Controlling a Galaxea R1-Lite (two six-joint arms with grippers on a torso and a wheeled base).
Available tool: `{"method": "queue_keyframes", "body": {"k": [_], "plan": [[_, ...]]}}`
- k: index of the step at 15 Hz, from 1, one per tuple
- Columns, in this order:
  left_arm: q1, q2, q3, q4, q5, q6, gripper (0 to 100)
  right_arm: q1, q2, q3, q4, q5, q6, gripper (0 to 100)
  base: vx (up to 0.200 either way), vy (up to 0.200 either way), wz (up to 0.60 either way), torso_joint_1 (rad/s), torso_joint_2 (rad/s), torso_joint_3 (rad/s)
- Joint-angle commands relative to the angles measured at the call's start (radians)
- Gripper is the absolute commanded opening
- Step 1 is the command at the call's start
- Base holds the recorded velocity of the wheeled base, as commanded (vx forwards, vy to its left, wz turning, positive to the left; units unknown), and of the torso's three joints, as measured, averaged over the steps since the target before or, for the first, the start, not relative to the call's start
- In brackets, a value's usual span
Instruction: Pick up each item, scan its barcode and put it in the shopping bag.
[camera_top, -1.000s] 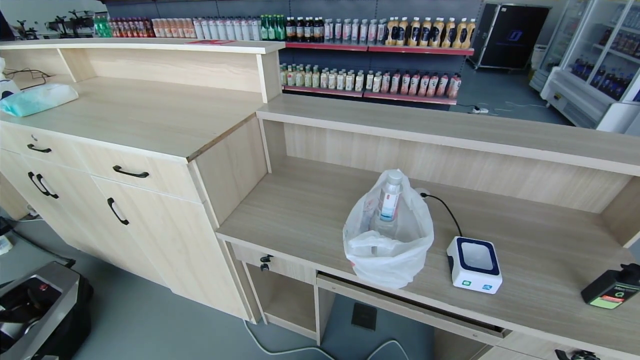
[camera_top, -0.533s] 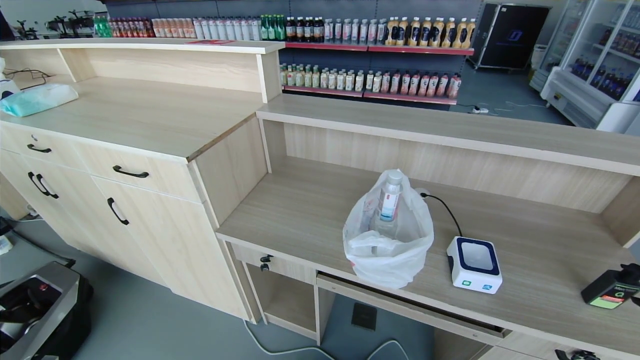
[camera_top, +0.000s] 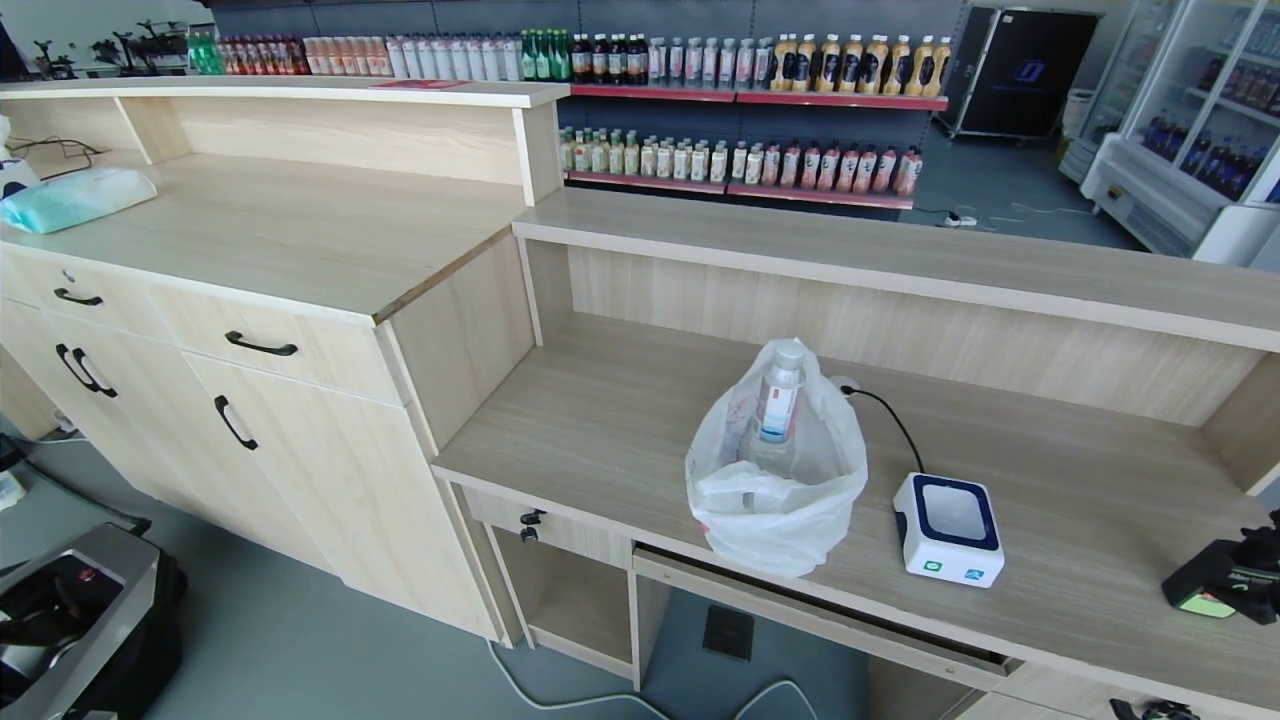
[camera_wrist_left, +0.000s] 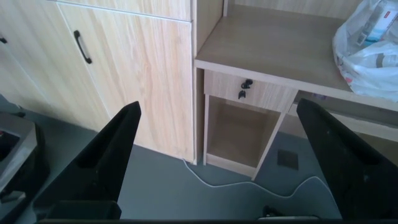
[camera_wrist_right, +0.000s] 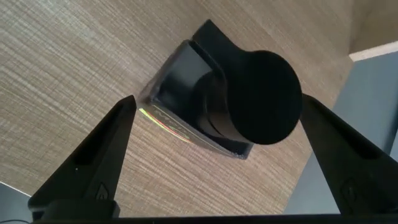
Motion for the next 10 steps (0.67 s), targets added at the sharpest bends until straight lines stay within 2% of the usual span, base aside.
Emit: {"method": "queue_keyframes", "body": {"k": [1,8,9,10], "plan": [[0.0,0.0,0.0,0.0,0.0,0.0,100,0.027,0.004,0.004,-0.003,0.002,-0.002,100,0.0,0.0,0.0,0.0,0.0,0.0],[0.0,0.0,0.0,0.0,0.0,0.0,100,0.062,0.01,0.007,-0.005,-0.004,-0.008,100,0.0,0.0,0.0,0.0,0.0,0.0],[0.0,0.0,0.0,0.0,-0.001,0.0,100,0.062,0.012,0.008,-0.005,-0.004,-0.011,0,0.0,0.0,0.0,0.0,0.0,0.0],[0.0,0.0,0.0,0.0,0.0,0.0,100,0.064,0.015,0.011,-0.005,-0.004,-0.013,0,0.0,0.0,0.0,0.0,0.0,0.0]]}}
